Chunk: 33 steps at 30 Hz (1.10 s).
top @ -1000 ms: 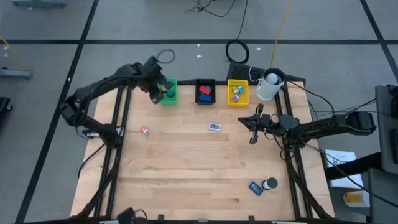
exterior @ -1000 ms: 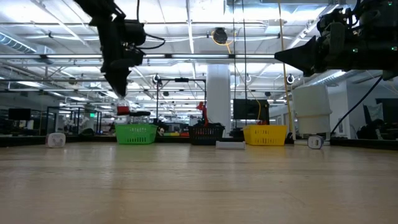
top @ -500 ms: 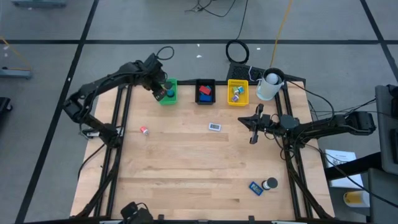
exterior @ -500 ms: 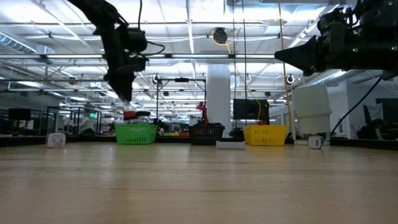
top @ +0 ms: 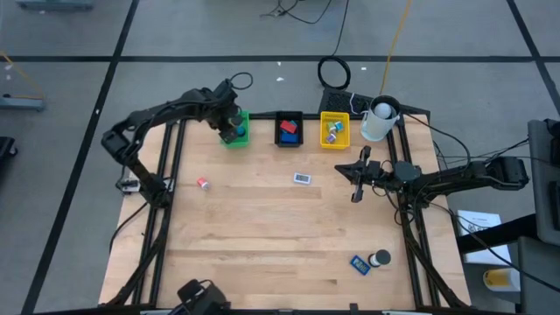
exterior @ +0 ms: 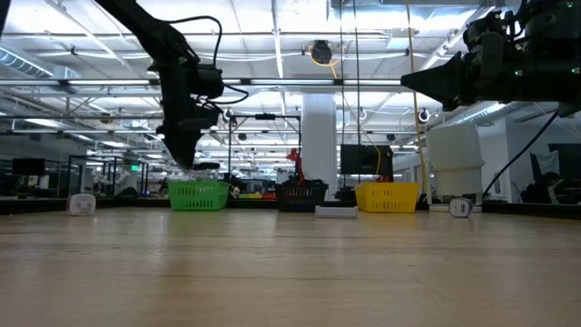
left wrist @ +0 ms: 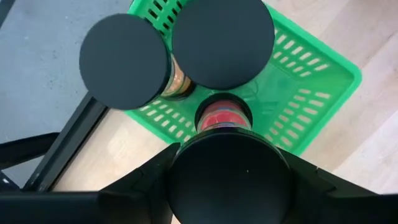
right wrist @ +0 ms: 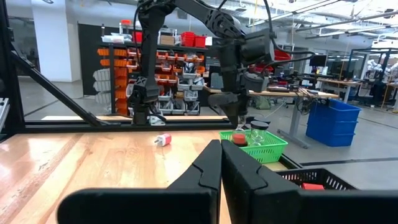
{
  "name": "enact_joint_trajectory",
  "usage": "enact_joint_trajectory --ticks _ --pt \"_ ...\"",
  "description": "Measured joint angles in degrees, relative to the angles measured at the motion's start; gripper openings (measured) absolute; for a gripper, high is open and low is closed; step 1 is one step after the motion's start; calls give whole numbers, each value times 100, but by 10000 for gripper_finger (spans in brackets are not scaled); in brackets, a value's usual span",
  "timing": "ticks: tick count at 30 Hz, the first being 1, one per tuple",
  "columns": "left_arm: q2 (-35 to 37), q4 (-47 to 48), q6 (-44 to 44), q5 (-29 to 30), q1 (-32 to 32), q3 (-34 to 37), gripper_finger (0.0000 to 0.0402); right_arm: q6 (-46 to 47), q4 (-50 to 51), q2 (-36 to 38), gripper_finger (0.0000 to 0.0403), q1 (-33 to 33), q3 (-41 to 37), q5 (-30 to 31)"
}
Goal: Pick & Place Office items
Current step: Put the red hourglass into the green bin
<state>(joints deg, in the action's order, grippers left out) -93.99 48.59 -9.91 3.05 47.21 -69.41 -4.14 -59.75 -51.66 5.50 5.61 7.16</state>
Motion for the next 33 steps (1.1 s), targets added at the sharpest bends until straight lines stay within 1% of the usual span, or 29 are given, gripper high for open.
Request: enact_joint_trajectory --ticks 6,10,12,17,20,26,33 --pt "-57 -209 11 0 2 -2 209 0 0 0 0 -1 0 0" --pt "-56 -204 70 -1 2 0 236 0 1 0 0 1 0 0" --pt "-56 -200 90 -3 2 0 240 0 2 2 0 2 0 0" --pt "-56 -224 101 -5 2 0 222 1 2 0 0 0 0 0" --pt "-56 -224 101 -5 2 0 221 0 2 0 0 -1 0 0" --pt "-56 -226 99 -7 -42 0 259 2 3 1 0 -1 0 -1" --pt "-56 -224 63 1 -161 0 267 2 2 0 0 2 0 -2"
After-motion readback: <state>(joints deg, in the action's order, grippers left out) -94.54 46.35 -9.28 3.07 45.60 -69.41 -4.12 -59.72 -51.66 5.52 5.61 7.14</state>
